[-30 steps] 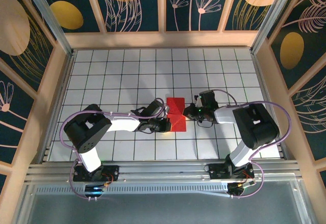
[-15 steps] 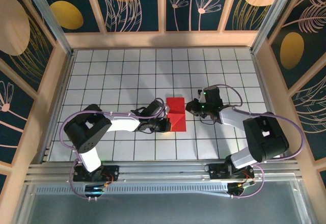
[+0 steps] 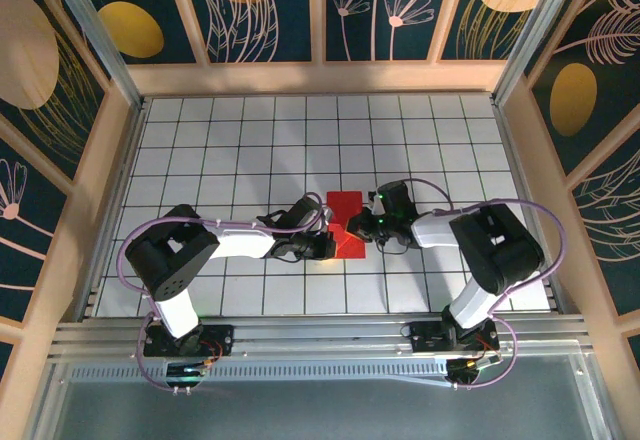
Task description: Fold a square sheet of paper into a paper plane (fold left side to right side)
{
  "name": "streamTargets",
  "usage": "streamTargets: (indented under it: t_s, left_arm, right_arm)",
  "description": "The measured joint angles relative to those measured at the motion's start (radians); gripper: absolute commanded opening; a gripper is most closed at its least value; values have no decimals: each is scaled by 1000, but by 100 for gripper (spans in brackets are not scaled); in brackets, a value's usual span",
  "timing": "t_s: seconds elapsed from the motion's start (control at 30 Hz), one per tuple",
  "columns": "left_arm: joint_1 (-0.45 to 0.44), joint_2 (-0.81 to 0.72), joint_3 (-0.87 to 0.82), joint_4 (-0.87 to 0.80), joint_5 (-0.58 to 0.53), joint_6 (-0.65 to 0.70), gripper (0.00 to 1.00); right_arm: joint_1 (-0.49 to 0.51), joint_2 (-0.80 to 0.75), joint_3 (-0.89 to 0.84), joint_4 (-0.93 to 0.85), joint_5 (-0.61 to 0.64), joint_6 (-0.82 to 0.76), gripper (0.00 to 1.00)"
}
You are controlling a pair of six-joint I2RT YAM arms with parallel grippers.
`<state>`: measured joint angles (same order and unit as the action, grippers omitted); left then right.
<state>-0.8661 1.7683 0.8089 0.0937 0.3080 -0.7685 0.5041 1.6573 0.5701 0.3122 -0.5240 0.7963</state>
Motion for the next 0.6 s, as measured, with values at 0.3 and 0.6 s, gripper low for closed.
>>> streamTargets:
  t_s: [0.3,0.6]
  left_arm:
    - [0,0,26,-41,14,-13,0]
    - [0,37,123,-61,43,-15,0]
  right_arm:
    - [-5,5,-23,43,-2,16,0]
    - [-7,5,-30,59,-8,23,0]
